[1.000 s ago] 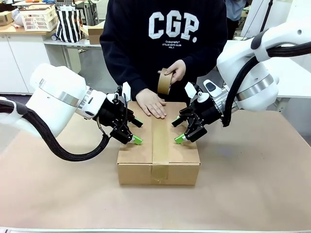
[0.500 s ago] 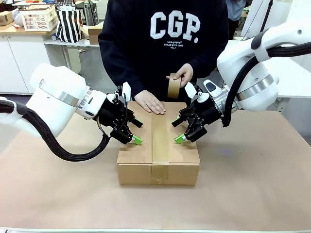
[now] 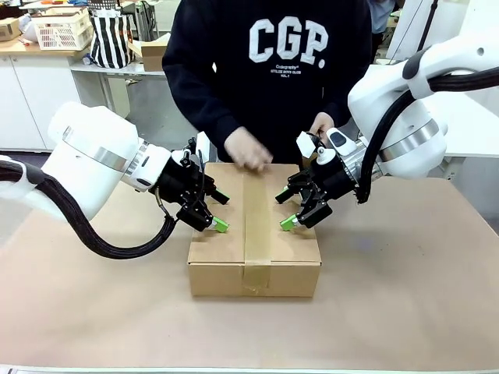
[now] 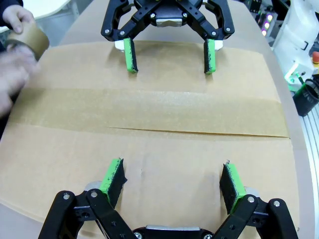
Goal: Pack the gift set into the box.
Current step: Press and hold the closed box until the human finishes sealing it.
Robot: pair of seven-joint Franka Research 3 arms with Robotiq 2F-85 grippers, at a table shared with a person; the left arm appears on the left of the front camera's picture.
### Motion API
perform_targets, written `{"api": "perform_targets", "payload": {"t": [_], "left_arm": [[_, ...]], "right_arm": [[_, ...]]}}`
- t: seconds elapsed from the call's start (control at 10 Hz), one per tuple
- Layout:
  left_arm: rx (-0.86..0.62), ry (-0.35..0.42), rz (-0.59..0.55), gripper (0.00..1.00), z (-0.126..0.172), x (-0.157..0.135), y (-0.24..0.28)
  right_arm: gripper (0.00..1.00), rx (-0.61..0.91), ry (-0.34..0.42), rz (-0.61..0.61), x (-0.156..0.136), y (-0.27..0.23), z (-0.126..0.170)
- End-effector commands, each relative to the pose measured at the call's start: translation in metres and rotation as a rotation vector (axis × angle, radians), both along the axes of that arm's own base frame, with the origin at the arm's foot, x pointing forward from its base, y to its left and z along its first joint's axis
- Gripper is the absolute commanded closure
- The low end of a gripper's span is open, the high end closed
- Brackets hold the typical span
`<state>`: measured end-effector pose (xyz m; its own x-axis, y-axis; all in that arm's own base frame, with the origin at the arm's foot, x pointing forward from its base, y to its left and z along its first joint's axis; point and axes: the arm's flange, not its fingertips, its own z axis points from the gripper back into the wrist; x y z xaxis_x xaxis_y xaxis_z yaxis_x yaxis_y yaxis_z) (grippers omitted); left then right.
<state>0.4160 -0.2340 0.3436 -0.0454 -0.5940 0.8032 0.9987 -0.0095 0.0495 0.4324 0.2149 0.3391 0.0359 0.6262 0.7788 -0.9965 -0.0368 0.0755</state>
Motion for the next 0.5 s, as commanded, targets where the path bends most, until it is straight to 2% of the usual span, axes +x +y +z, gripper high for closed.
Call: {"api": "perform_targets", "payload": {"t": [0.0,0.4], "left_arm": [[0.005,0.000,0.002,0.00,-0.0018,-0.0011,0.0004],[0.005,0.000,0.002,0.00,-0.0018,-0.0011,0.0004]], "right_arm": [[0.00,-0.008,0.004,-0.006,-0.0009,-0.0002,-0.0045],[0.00,-0.008,0.004,-0.006,-0.0009,-0.0002,-0.0045]]}}
